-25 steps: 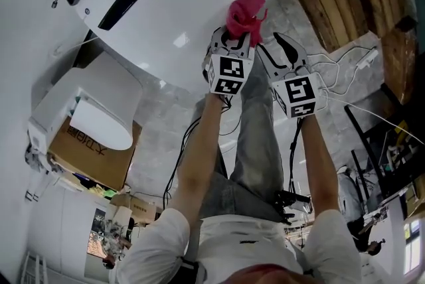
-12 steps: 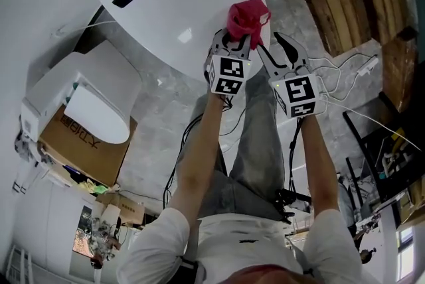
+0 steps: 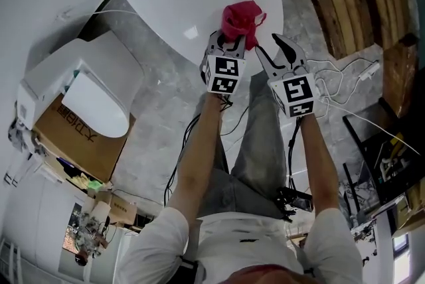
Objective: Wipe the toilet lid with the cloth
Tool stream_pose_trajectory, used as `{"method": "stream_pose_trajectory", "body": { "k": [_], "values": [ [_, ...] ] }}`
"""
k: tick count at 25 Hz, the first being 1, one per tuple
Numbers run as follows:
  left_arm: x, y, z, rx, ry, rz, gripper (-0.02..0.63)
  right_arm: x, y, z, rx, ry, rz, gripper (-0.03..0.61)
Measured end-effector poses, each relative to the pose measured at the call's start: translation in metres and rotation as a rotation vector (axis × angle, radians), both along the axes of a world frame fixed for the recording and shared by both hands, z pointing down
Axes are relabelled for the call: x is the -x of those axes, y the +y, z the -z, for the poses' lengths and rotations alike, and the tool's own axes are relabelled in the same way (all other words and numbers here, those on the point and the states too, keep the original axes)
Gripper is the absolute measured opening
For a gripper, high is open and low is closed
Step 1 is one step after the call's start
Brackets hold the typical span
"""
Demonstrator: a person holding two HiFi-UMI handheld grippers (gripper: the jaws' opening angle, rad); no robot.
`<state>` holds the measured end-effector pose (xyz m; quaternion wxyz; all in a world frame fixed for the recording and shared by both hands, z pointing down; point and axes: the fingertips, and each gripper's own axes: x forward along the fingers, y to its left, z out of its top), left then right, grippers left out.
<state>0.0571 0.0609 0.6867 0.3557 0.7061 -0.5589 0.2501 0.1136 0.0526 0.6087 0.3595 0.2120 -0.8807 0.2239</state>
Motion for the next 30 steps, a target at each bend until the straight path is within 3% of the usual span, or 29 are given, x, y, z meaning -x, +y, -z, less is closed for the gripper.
{"method": "stream_pose_trajectory", "body": {
  "k": [23, 30],
  "values": [
    [0.081, 0.115, -0.004, 0.051, -0.06, 0.099, 0.109, 0.038, 0.08, 0.005, 0.001, 0.015, 0.099, 0.206],
    [0.114, 0.151, -0.002, 0.096, -0.122, 0.155, 0.109, 0.043, 0.095, 0.006, 0.006, 0.024, 0.111, 0.206]
  ]
}}
